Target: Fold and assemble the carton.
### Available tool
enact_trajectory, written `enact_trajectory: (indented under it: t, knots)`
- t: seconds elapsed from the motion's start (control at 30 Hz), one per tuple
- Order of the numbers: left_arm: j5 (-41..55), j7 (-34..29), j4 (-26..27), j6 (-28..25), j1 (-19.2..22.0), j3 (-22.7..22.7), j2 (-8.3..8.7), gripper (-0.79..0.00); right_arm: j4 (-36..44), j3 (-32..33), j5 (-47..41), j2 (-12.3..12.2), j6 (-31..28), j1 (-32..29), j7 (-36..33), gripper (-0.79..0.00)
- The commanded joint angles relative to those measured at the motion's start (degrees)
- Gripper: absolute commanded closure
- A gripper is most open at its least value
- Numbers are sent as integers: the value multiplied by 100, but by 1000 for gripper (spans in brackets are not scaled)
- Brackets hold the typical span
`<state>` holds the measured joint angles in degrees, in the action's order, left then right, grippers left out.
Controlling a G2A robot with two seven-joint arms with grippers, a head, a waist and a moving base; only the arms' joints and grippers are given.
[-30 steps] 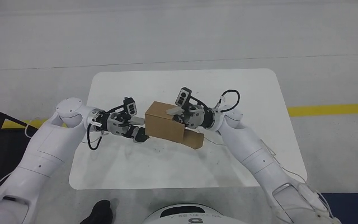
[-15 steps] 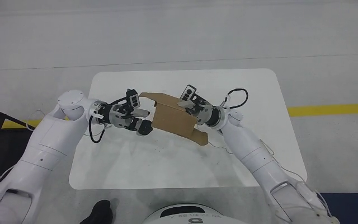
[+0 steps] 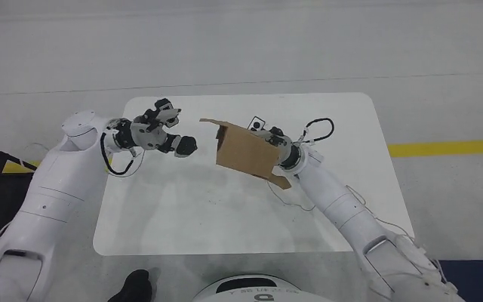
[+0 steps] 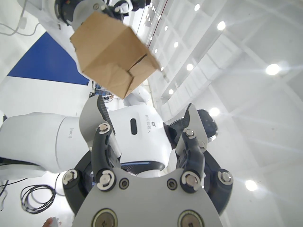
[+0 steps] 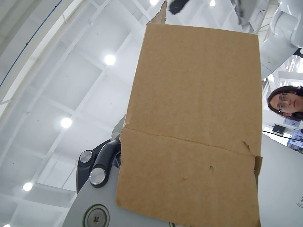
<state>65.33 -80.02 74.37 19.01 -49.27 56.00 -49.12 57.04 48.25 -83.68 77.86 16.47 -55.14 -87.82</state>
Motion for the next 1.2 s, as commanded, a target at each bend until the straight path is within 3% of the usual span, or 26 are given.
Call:
enact_trajectory:
  t: [0.0, 0.03, 0.2, 0.3, 0.4, 0.8, 1.17]
  knots:
    - [134, 442, 28, 295, 100, -53, -55, -536, -38, -180, -229, -46, -16, 78, -18, 0]
    - [180, 518, 43, 433, 149, -92, -80, -480, -62, -241, -319, -74, -16, 110, -18, 0]
    - [-161, 692, 173, 444, 333, -277, -170, -474, -42, -381, -769, -231, -17, 159, -18, 0]
    - [-343, 770, 242, 352, 373, -369, -217, -385, 32, -418, -960, -325, -17, 136, -18, 0]
    - [-541, 830, 271, 305, 417, -454, -257, -357, 109, -468, -1086, -403, -17, 127, -18, 0]
    - [-525, 1152, -86, 255, 698, -507, -436, -391, 373, -732, -1279, -615, -17, 174, -18, 0]
    - [-1051, 1275, 181, 35, 974, -681, -585, -471, 430, -904, -1375, -702, -17, 234, -18, 0]
